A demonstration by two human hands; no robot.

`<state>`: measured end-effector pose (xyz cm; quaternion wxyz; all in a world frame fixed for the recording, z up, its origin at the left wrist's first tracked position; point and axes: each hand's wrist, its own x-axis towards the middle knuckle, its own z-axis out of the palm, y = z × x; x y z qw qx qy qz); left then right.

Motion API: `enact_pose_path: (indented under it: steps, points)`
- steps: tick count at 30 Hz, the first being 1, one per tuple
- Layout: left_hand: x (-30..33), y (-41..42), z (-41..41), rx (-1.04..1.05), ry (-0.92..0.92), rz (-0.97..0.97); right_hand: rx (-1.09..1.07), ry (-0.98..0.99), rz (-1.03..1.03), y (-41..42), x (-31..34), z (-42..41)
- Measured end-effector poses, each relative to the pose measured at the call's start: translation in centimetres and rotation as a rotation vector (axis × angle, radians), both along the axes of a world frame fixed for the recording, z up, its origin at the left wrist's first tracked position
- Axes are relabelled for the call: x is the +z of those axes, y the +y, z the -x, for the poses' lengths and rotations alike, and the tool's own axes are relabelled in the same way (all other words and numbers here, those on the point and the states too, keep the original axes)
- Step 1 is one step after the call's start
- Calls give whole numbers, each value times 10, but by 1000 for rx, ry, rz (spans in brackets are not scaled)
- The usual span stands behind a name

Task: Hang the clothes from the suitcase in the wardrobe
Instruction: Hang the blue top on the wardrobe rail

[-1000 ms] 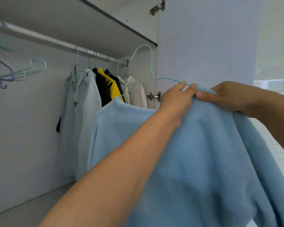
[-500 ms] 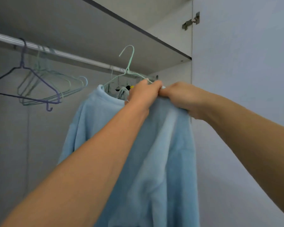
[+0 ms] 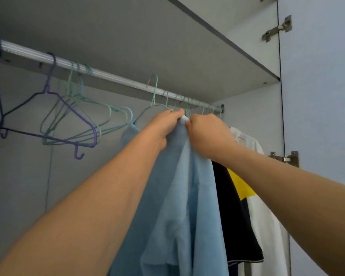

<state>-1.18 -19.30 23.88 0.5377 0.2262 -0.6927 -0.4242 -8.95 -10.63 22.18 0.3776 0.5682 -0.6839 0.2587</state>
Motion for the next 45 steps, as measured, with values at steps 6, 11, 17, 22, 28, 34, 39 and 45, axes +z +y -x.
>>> enact_pose_path:
  steps: [6, 11, 17, 22, 28, 34, 39, 45]
  points:
    - [8, -27, -5, 25, 4, 63, -50, 14, 155, -45, 8, -9]
    - [4, -64, 10, 50, 83, 118, -47, 1, 210, -75, 12, -13]
    - [-13, -65, -3, 59, 44, 28, -34, 17, 105, -103, 10, -12]
    - [-29, -57, -24, 120, -45, -20, -95, 88, -105, -110, 2, 3]
    - [-40, -42, -32, 48, -82, -61, 38, -192, -109, -95, 6, 8]
    - [-50, -29, -36, 31, -127, -72, -19, -116, -146, -72, 9, -3]
    - [-49, -23, -47, 100, -29, -88, 301, -222, 299, -54, 16, -20]
    - [-39, -10, -60, 135, 213, -205, 862, -560, 43, -31, 33, -82]
